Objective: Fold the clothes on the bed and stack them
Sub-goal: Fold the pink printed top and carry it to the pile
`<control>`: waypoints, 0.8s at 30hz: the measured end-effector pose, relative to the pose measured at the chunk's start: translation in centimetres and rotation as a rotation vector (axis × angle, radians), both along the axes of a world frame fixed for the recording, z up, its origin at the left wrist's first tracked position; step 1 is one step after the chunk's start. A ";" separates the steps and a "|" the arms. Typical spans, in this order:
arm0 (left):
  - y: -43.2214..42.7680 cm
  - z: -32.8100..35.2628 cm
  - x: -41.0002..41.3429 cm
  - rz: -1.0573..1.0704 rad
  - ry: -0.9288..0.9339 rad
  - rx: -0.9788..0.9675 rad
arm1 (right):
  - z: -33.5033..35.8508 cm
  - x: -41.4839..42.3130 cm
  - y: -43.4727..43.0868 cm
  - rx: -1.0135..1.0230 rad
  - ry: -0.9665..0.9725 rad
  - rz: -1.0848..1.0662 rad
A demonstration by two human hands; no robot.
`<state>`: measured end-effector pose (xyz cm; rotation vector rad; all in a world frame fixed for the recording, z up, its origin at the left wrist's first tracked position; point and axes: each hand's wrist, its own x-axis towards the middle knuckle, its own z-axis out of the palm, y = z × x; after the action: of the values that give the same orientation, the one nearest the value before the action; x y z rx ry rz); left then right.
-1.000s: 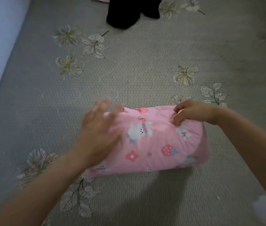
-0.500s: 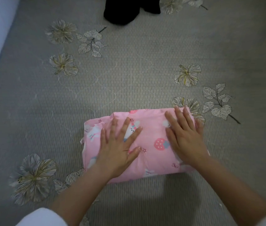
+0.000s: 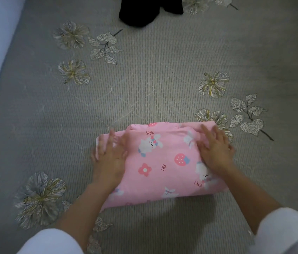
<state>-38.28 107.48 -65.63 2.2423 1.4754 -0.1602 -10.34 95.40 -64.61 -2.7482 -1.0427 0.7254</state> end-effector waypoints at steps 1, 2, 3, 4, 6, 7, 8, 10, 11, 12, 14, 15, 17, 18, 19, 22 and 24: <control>0.3 0.1 -0.5 0.112 0.012 -0.047 | 0.2 0.3 0.0 0.011 0.035 -0.080; 0.5 0.3 -0.7 0.236 -0.015 -0.116 | 0.3 0.4 -0.1 0.037 0.084 -0.167; 0.6 0.5 -0.7 0.354 -0.075 -0.193 | 0.3 0.4 -0.1 0.070 0.135 -0.247; 0.6 0.7 -0.6 0.448 -0.147 -0.252 | 0.4 0.3 -0.2 0.096 0.177 -0.310; 0.3 0.8 -0.4 0.557 -0.252 -0.302 | 0.4 0.1 -0.4 0.107 0.204 -0.386; 0.2 1.1 -0.3 0.598 -0.296 -0.323 | 0.6 -0.1 -0.6 0.104 0.199 -0.411; 0.2 1.3 -0.4 0.648 -0.346 -0.348 | 0.8 -0.2 -0.8 0.103 0.196 -0.431; 0.3 2.1 -0.6 0.736 -0.435 -0.400 | 1.7 -0.1 -1.2 0.099 0.219 -0.456; 0.3 2.7 -0.9 0.751 -0.460 -0.427 | 2.2 0.0 -1.5 0.099 0.239 -0.461; 0.3 3.4 -1.0 0.745 -0.476 -0.454 | 2.9 0.0 -1.9 0.103 0.253 -0.456; 0.4 5.1 -1.0 0.718 -0.478 -0.494 | 4.7 0.0 -2.7 0.120 0.238 -0.415; 0.4 6.2 -1.0 0.690 -0.458 -0.488 | 5.8 -0.1 -3.0 0.133 0.215 -0.393; 0.4 8.7 -0.8 0.611 -0.422 -0.434 | 8.4 -0.2 -3.8 0.185 0.193 -0.388; 0.5 10.0 -0.7 0.585 -0.433 -0.408 | 9.8 -0.2 -4.2 0.219 0.197 -0.397; 0.6 11.5 -0.6 0.561 -0.461 -0.393 | 11.2 0.0 -4.6 0.253 0.199 -0.409; 0.4 16.2 0.4 0.503 -0.554 -0.369 | 15.8 0.6 -6.5 0.346 0.207 -0.431; -0.1 19.1 1.6 0.476 -0.604 -0.355 | 18.6 1.1 -8.2 0.407 0.198 -0.447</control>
<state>-36.68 107.34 -46.52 1.4315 1.4399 0.3485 -9.21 87.15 -46.00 -2.3684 -0.4453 0.6145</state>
